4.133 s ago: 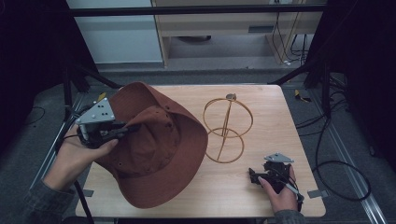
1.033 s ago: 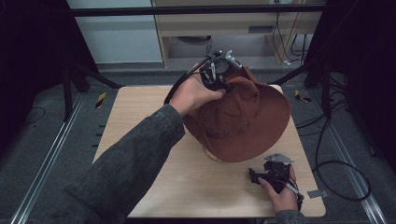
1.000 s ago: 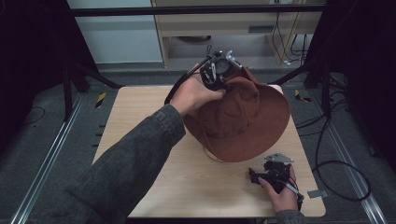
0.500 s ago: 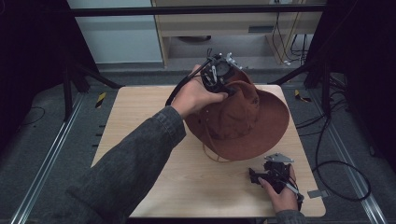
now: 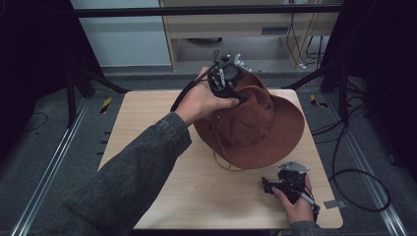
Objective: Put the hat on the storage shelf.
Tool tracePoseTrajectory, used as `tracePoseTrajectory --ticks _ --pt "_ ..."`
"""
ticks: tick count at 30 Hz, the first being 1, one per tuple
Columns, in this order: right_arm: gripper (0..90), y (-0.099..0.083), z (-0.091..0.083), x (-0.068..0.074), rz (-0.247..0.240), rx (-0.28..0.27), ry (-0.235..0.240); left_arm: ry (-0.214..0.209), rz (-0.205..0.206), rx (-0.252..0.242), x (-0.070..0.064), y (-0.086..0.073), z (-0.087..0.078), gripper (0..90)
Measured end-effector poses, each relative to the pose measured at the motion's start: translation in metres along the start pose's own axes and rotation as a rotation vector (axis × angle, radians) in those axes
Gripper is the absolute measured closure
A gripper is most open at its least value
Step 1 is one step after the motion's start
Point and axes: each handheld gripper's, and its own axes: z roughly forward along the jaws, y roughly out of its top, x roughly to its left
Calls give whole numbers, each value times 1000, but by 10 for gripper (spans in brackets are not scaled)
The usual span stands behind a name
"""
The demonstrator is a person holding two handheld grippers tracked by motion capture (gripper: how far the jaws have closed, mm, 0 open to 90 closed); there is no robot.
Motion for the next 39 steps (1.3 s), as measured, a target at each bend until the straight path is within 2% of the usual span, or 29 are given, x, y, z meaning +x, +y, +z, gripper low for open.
tracePoseTrajectory --ticks 11,17,21,27,29,31,32,33,39 --pt "5 0 0 0 0 0 0 1 -11 -8 -3 -1 -6 227" --pt "4 0 0 0 -1 0 -1 -19 -15 -5 -5 -1 -10 146" --pt "4 0 0 0 -1 1 -1 -18 1 4 -9 -3 -12 110" --pt "4 0 0 0 -1 1 -2 -28 -7 -39 -14 -9 -21 90" --pt "4 1 0 -2 -22 -1 -6 -30 -6 -48 -15 -11 -26 83" --pt "4 0 0 -1 -8 0 -6 -31 0 -56 -16 -14 -31 81" --pt "4 0 0 0 2 1 0 -31 -1 -61 -16 -15 -33 77" --pt "4 1 0 -2 -19 -1 -4 -29 -2 -66 -16 -17 -35 75" --pt "4 1 0 -2 -20 1 -5 -14 -20 -85 -16 -29 -50 65"
